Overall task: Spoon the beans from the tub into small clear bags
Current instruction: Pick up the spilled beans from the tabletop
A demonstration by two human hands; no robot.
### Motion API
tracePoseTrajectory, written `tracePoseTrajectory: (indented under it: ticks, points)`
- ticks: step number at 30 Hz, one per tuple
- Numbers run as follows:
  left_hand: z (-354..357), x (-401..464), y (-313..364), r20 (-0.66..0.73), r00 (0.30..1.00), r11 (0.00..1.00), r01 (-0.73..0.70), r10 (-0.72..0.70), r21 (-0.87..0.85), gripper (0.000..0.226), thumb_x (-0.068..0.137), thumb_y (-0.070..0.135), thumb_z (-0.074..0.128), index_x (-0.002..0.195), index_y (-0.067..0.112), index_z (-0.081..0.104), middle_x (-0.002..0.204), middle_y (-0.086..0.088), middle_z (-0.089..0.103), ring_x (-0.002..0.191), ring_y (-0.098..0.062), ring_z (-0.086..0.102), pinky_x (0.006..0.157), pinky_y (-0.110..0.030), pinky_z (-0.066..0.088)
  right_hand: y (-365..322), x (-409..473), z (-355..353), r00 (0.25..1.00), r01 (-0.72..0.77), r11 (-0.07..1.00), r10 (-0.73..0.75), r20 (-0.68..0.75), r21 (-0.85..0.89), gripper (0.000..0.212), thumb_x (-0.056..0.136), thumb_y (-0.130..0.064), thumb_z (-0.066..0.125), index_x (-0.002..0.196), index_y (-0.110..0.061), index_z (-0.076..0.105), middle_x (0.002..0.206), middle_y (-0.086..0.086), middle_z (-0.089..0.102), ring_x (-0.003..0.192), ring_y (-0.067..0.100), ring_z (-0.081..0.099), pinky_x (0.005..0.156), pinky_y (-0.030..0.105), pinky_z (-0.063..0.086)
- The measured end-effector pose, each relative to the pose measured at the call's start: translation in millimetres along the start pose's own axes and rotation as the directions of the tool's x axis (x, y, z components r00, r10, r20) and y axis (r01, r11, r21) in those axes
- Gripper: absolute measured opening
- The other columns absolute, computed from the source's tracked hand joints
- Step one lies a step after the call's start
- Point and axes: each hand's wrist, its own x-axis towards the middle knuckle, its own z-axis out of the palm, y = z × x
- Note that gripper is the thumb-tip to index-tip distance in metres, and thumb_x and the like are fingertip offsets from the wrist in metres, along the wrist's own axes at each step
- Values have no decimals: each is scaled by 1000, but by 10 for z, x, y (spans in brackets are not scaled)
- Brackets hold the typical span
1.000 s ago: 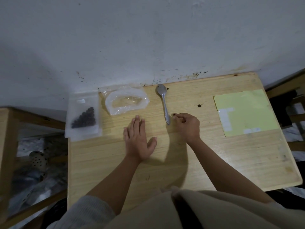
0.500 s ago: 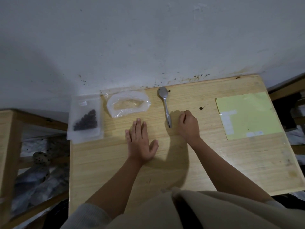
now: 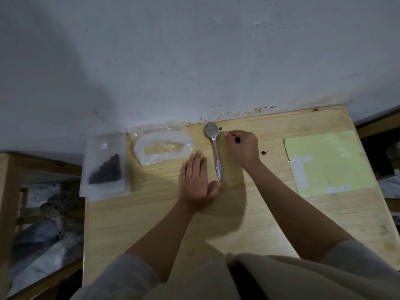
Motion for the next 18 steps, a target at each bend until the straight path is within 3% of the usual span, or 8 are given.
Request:
tracePoseTrajectory:
  ticks: [3, 4, 6, 9, 11, 15, 18]
  points:
    - [-1, 4, -13, -3, 1000, 1000, -15, 15, 14, 82, 88, 60, 31, 138, -3, 41, 151, -21, 30, 141, -34, 27, 113, -50, 20, -22, 119, 24, 1000, 4, 996, -2, 28, -92, 25, 88, -17, 61, 110, -7, 69, 90, 13, 73, 82, 23, 67, 71, 20, 45]
    - [-1, 5, -13, 1, 1000, 999, -17, 17, 38, 84, 88, 63, 30, 139, -3, 40, 151, -21, 31, 141, -34, 28, 112, -50, 21, -17, 157, 42, 999, 4, 994, 2, 52, -109, 29, 89, -15, 59, 116, -9, 66, 93, 13, 73, 85, 24, 67, 71, 22, 47]
    - [-3, 8, -4, 16, 1000, 996, -17, 15, 86, 90, 87, 69, 30, 140, -4, 39, 152, -22, 29, 142, -34, 26, 112, -50, 22, -42, 224, 74, 995, 39, 988, -25, 97, -150, 32, 89, -15, 55, 119, -15, 65, 78, 9, 71, 74, 23, 64, 64, 27, 49]
    - [-17, 13, 13, 34, 999, 994, -6, 3, 109, 97, 84, 74, 27, 143, -3, 35, 154, -21, 24, 144, -33, 22, 112, -50, 22, -46, 279, 121, 987, 102, 973, -74, 142, -205, 21, 88, -17, 53, 91, -18, 73, 50, -10, 47, 55, 17, 48, 53, 26, 39]
    - [-21, 23, 14, 44, 999, 993, -3, -2, 115, 98, 83, 75, 28, 143, -2, 33, 155, -20, 23, 144, -33, 20, 112, -50, 23, -46, 279, 135, 982, 130, 965, -94, 162, -230, 22, 89, -16, 53, 75, -15, 71, 50, -11, 45, 54, 16, 45, 52, 24, 32]
    - [-15, 21, 6, 50, 999, 993, -7, 1, 119, 98, 83, 74, 32, 144, -3, 31, 155, -20, 21, 145, -33, 18, 113, -50, 21, 7, 303, 177, 981, 151, 952, -110, 161, -266, 20, 87, -13, 51, 74, -5, 64, 67, 8, 61, 63, 28, 55, 53, 29, 37]
    - [-10, 14, 3, 57, 998, 993, -12, 5, 119, 98, 84, 73, 31, 145, -3, 29, 156, -20, 19, 145, -32, 15, 114, -50, 17, 26, 203, 156, 996, 77, 970, -67, 51, -230, 27, 89, -14, 50, 64, -4, 50, 55, 6, 47, 50, 22, 43, 47, 27, 28]
